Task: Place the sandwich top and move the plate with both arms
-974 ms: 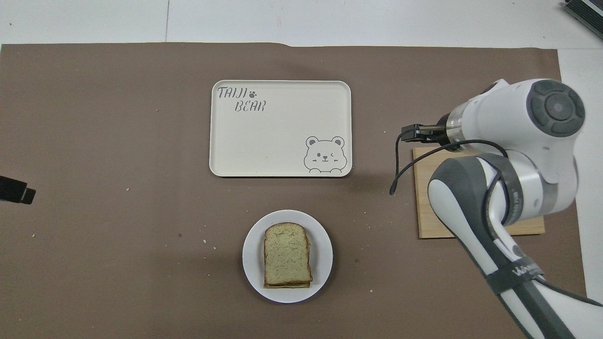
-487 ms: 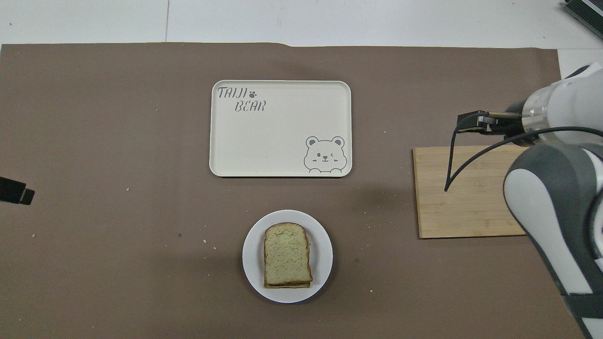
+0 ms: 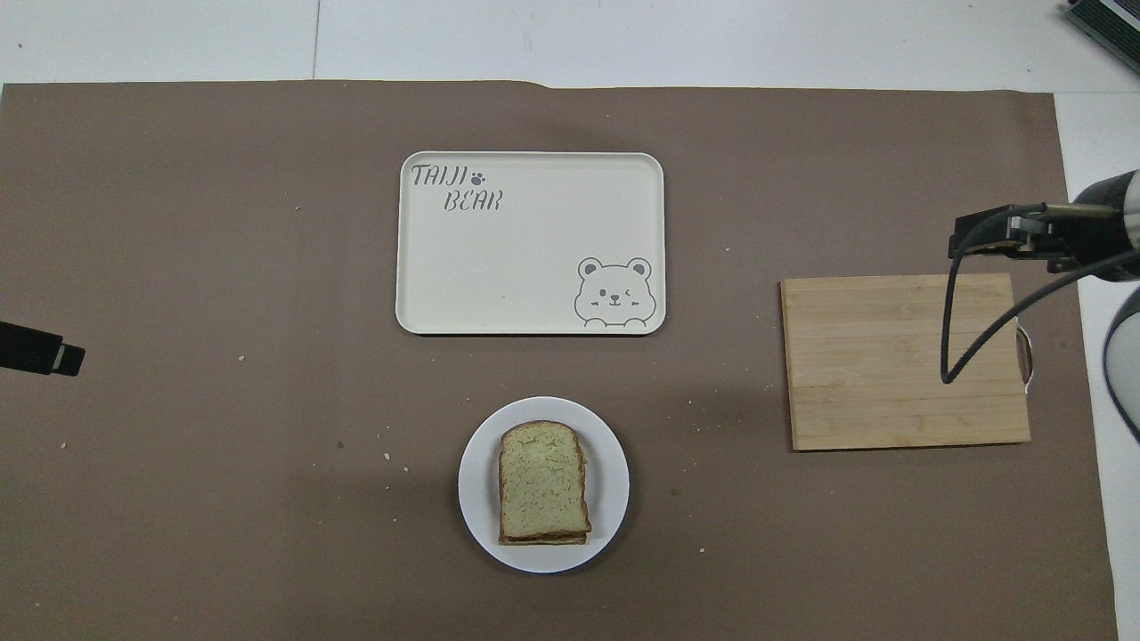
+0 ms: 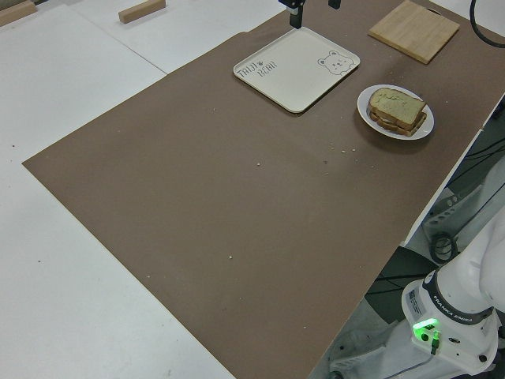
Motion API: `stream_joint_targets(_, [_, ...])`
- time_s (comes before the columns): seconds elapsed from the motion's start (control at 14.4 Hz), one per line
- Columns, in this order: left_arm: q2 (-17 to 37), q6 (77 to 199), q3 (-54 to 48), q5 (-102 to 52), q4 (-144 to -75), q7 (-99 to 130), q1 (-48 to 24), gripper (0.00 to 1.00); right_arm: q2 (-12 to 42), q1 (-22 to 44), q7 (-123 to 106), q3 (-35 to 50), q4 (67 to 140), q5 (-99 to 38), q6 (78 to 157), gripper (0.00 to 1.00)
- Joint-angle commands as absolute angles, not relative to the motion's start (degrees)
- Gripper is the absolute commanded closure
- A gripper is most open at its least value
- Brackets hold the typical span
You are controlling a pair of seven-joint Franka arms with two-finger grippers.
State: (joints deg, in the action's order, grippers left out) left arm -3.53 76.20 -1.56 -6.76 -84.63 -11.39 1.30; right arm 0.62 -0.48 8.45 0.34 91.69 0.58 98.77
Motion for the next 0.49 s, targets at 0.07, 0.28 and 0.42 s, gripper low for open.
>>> stream_joint_targets(0.07, [-7.5,82.9,-1.7,-19.3,-95.8,-12.1,7.9,0.00,-1.8,-3.6,5.4,1.0,90.1,1.8,96.2,0.00])
stream_joint_targets(0.28, [-8.5,90.2,-1.7,-24.6,-105.4,-12.4,7.9,0.00,-3.4,-4.1,4.9,0.2,90.3,1.7,93.8,0.00])
stream_joint_targets(0.42, [-9.7,97.3,-1.8,-27.2,-111.6,-13.1,7.9,0.00,-5.2,-4.0,5.1,0.0,92.3,1.6,92.9,0.00])
